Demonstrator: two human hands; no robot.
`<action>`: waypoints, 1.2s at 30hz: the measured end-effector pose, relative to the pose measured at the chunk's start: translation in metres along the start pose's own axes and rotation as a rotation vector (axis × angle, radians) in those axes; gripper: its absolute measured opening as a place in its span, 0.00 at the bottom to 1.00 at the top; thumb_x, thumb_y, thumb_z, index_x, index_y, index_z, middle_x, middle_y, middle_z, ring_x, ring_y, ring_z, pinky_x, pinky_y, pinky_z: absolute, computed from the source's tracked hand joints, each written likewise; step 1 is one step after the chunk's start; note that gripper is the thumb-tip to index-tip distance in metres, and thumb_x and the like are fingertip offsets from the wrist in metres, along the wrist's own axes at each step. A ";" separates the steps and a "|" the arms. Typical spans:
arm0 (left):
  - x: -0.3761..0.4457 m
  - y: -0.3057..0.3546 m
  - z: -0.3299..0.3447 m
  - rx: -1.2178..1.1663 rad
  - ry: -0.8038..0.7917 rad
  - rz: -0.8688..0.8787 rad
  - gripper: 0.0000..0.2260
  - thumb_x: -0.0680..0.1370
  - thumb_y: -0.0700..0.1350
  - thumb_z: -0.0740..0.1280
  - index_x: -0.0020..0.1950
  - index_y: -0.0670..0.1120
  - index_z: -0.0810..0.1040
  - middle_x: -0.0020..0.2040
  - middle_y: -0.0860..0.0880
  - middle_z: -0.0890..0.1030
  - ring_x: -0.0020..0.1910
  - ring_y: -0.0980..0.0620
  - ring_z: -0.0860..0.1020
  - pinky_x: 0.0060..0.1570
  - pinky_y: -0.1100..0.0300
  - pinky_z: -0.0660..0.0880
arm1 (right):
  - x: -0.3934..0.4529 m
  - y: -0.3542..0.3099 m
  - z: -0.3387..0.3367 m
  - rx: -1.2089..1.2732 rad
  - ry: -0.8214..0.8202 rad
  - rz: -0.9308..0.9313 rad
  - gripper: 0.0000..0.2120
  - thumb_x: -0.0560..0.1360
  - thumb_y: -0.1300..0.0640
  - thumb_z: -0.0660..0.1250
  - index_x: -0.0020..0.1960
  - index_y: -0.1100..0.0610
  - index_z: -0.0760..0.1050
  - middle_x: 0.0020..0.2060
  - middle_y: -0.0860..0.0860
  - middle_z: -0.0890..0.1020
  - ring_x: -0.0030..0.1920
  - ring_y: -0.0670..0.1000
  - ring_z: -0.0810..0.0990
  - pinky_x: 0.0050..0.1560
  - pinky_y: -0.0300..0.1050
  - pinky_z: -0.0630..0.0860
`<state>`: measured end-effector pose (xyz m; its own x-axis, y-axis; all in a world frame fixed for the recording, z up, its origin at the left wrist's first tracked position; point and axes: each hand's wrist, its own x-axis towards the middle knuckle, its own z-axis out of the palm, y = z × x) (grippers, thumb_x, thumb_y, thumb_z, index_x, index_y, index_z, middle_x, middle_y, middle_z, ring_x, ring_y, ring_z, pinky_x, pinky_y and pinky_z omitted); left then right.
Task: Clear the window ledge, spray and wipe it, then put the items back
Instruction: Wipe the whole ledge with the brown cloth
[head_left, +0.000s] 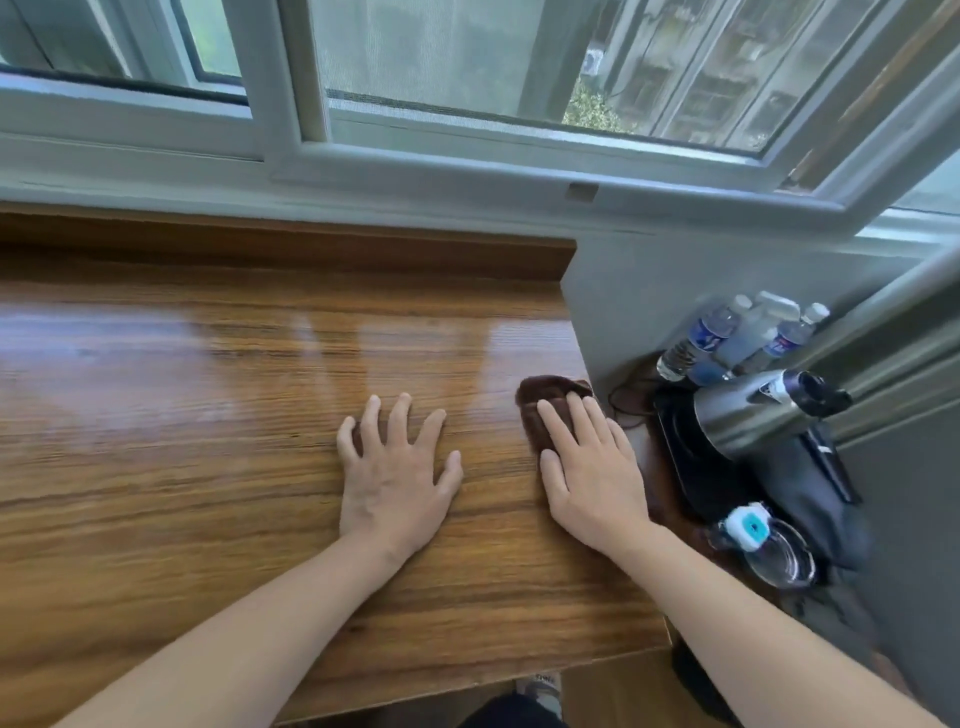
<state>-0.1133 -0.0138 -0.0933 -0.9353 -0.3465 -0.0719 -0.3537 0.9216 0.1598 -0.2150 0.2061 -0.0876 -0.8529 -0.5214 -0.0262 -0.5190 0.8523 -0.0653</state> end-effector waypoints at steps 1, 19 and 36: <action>-0.001 -0.002 0.000 -0.004 -0.002 0.012 0.27 0.83 0.64 0.46 0.80 0.59 0.59 0.82 0.46 0.58 0.81 0.38 0.51 0.77 0.37 0.49 | -0.021 -0.001 0.001 -0.003 -0.011 0.033 0.28 0.84 0.44 0.49 0.84 0.46 0.56 0.83 0.53 0.58 0.83 0.54 0.52 0.82 0.55 0.54; -0.005 -0.077 -0.017 -0.671 0.071 0.280 0.17 0.83 0.47 0.64 0.72 0.47 0.74 0.73 0.46 0.73 0.77 0.45 0.65 0.78 0.44 0.61 | -0.127 -0.112 0.005 0.002 -0.062 0.145 0.29 0.84 0.39 0.47 0.84 0.42 0.49 0.84 0.49 0.54 0.84 0.51 0.47 0.83 0.52 0.49; -0.067 -0.215 -0.040 -0.024 -0.131 0.409 0.33 0.78 0.73 0.50 0.83 0.64 0.53 0.84 0.54 0.51 0.83 0.48 0.45 0.81 0.45 0.42 | -0.107 -0.149 0.016 0.023 -0.022 0.036 0.30 0.84 0.40 0.45 0.84 0.45 0.51 0.84 0.53 0.56 0.84 0.56 0.50 0.83 0.58 0.52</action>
<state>0.0250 -0.1957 -0.0831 -0.9898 0.0732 -0.1219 0.0445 0.9737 0.2237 -0.0450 0.1342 -0.0911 -0.8693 -0.4917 -0.0513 -0.4866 0.8693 -0.0864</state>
